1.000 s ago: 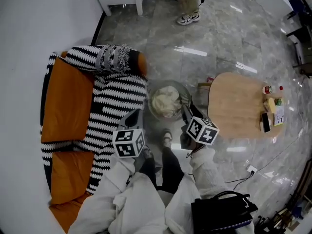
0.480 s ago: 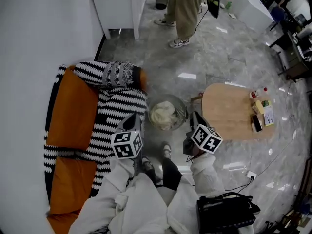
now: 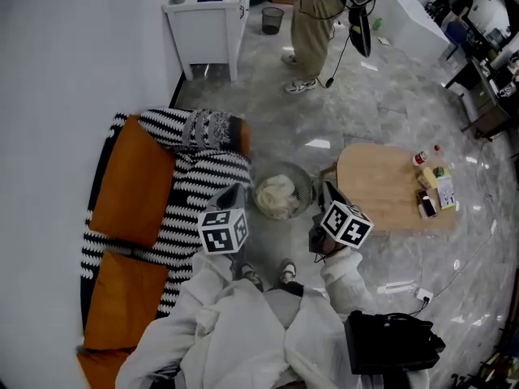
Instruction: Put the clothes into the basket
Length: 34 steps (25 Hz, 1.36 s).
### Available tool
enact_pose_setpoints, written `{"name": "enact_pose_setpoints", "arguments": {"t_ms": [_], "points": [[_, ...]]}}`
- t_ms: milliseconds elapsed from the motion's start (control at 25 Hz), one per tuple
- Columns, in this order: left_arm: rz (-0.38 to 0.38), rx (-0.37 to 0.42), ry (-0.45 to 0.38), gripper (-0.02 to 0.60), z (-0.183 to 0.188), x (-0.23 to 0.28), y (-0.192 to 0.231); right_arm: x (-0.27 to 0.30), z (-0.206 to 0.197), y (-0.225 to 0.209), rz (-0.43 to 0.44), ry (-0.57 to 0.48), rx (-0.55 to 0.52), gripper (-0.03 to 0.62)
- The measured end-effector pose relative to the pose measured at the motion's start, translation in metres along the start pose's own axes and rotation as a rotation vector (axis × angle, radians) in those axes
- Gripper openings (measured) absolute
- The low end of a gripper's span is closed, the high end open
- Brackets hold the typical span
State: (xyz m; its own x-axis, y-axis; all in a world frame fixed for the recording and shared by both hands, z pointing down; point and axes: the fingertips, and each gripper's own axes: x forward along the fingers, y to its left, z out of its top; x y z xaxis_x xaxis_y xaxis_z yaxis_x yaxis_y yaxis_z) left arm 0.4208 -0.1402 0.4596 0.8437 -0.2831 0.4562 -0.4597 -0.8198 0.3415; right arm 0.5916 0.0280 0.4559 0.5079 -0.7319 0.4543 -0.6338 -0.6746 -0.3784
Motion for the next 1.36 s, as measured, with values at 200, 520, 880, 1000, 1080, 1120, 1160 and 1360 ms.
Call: {"name": "enact_pose_setpoints", "arguments": {"t_ms": [200, 520, 880, 1000, 1080, 1120, 1160, 1360], "points": [[-0.007, 0.024, -0.012, 0.006, 0.008, -0.005, -0.017, -0.015, 0.004, 0.005, 0.029, 0.0, -0.044, 0.038], [-0.009, 0.04, -0.019, 0.006, 0.002, 0.01, -0.021, -0.008, -0.011, 0.002, 0.069, 0.029, -0.095, 0.025], [-0.002, 0.065, -0.034, 0.006, 0.005, 0.015, -0.024, 0.0, -0.005, 0.003, 0.091, 0.02, -0.126, 0.025], [0.005, 0.069, -0.041, 0.006, 0.007, 0.013, -0.023, 0.002, -0.004, 0.006, 0.095, 0.016, -0.132, 0.025], [0.014, 0.068, -0.041, 0.006, 0.009, 0.006, -0.034, -0.008, 0.002, 0.001, 0.097, 0.021, -0.128, 0.025], [0.017, 0.066, -0.04, 0.006, 0.009, 0.003, -0.039, -0.012, 0.005, -0.002, 0.099, 0.024, -0.127, 0.025], [0.021, 0.063, -0.039, 0.006, 0.01, 0.0, -0.045, -0.017, 0.007, -0.004, 0.103, 0.028, -0.127, 0.025], [0.037, 0.049, -0.027, 0.006, 0.013, -0.013, -0.076, -0.042, 0.022, -0.017, 0.114, 0.049, -0.141, 0.023]]}}
